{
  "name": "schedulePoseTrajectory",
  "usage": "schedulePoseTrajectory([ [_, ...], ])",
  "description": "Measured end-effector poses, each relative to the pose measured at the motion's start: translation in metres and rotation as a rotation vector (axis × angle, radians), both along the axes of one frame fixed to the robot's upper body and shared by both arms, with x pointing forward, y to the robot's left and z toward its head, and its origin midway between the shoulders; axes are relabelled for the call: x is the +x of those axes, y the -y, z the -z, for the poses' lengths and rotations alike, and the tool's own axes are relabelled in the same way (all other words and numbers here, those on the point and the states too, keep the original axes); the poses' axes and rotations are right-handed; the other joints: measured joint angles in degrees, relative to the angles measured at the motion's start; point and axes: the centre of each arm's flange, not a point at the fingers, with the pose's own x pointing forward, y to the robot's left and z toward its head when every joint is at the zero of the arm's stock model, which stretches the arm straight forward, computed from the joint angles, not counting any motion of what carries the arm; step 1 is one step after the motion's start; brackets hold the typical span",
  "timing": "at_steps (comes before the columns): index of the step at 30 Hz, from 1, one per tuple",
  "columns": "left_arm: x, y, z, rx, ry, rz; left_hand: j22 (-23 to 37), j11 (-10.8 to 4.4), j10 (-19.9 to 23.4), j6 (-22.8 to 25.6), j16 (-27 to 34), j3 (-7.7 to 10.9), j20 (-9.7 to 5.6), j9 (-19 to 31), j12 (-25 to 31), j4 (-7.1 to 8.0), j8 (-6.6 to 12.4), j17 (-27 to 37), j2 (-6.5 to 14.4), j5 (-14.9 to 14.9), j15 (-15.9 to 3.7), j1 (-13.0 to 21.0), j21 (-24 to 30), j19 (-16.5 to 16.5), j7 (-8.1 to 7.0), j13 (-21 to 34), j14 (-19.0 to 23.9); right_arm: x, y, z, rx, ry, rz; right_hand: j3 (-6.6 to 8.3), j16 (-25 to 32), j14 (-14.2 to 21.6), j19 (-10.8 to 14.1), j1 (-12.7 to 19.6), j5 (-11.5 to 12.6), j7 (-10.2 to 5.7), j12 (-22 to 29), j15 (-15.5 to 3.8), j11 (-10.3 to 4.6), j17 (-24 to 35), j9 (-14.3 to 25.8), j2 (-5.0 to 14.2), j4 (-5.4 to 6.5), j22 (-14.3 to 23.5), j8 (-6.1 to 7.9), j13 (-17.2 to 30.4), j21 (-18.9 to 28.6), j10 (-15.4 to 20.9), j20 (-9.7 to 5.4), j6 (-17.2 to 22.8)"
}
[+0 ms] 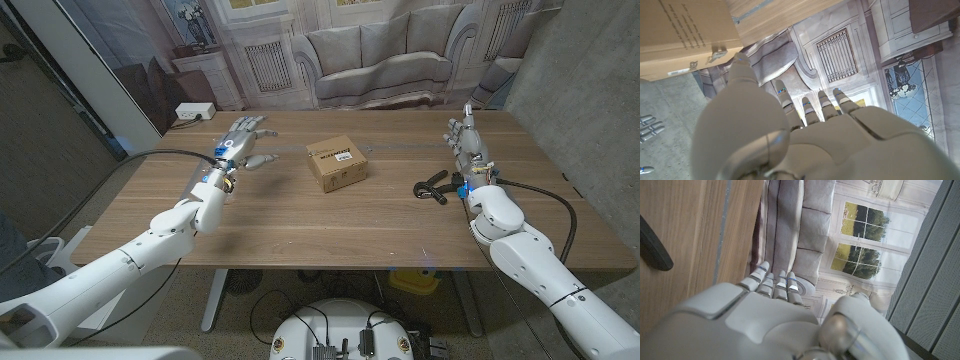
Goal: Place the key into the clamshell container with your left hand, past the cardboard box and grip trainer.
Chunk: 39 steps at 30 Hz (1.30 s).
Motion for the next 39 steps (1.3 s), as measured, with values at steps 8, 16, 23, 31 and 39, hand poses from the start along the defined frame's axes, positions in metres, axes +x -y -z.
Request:
schedulePoseTrajectory([
  [8, -0.003, 0.007, 0.001, 0.042, 0.007, 0.001, 0.0, 0.0, 0.0, 0.18, 0.0, 0.0, 0.0, 0.0, 0.0, 0.0, 0.0, 0.0, 0.02, 0.0, 0.0, -0.02, 0.0, 0.0, -0.18, 0.0, 0.0, -0.002, 0.002, 0.0, -0.001, -0.004, 0.005, 0.0, 0.0, 0.0, 0.0, 0.0, 0.0, 0.0, 0.0, 0.0, 0.0, 0.0, 0.0, 0.0, 0.0, 0.0, 0.0, 0.0, 0.0, 0.0, 0.0, 0.0],
  [16, -0.004, 0.013, -0.001, 0.081, 0.025, -0.014, 0.0, -0.21, 0.21, 0.46, 0.0, 0.0, -0.01, -0.01, 0.0, 0.0, 0.0, 0.0, 0.18, 0.0, 0.0, 0.6, 0.0, 0.01, -0.3, 0.0, 0.0, -0.006, 0.003, 0.001, -0.002, -0.008, 0.011, -0.24, 0.0, 0.0, 0.22, 0.0, 0.0, 0.0, 0.0, 0.0, 0.0, 0.0, 0.0, 0.01, -0.24, 0.21, 0.0, 0.0, 0.0, 0.0, 0.22, 0.0],
  [23, -0.004, 0.02, -0.004, 0.118, 0.045, -0.031, 0.0, -0.2, 0.21, 0.68, 0.0, 0.0, -0.01, -0.01, 0.0, 0.0, -0.67, 0.0, 0.42, 0.0, -0.01, 1.28, 0.0, 0.01, -0.08, 0.0, 0.01, -0.01, 0.005, 0.002, 0.001, -0.011, 0.014, -0.48, 0.0, 0.0, 0.31, -0.23, 0.0, 0.01, 0.0, 0.0, 0.0, 0.0, 0.0, 0.23, 0.0, 0.3, 0.0, 0.0, 0.0, 0.0, 0.32, -0.01],
  [31, -0.001, 0.028, -0.01, 0.153, 0.063, -0.045, 0.0, -0.2, 0.21, 0.82, 0.0, 0.0, -0.01, -0.01, 0.0, 0.0, -0.67, 0.0, 0.48, 0.0, -0.04, 1.35, 0.0, 0.01, -0.22, 0.0, 0.04, -0.014, 0.007, 0.003, 0.003, -0.015, 0.016, -0.48, 0.0, 0.0, 0.3, -0.23, 0.0, 0.01, 0.0, 0.0, 0.0, 0.0, 0.0, 0.23, 0.0, 0.29, 0.0, 0.0, -0.35, 0.0, 0.31, -0.01],
  [39, 0.003, 0.032, -0.014, 0.19, 0.061, -0.061, 0.0, -0.2, 0.21, 1.0, 0.0, 0.0, -0.01, -0.02, 0.0, 0.0, -0.66, -0.01, 0.25, -0.44, -0.04, 1.57, 0.0, 0.01, -0.39, 0.0, 0.04, -0.015, 0.007, 0.003, 0.006, -0.02, 0.015, -0.48, 0.0, 0.0, 0.3, -0.23, 0.0, 0.01, 0.0, 0.0, 0.0, 0.0, 0.0, 0.23, 0.0, 0.29, 0.0, 0.0, -0.55, 0.0, 0.31, -0.01],
])
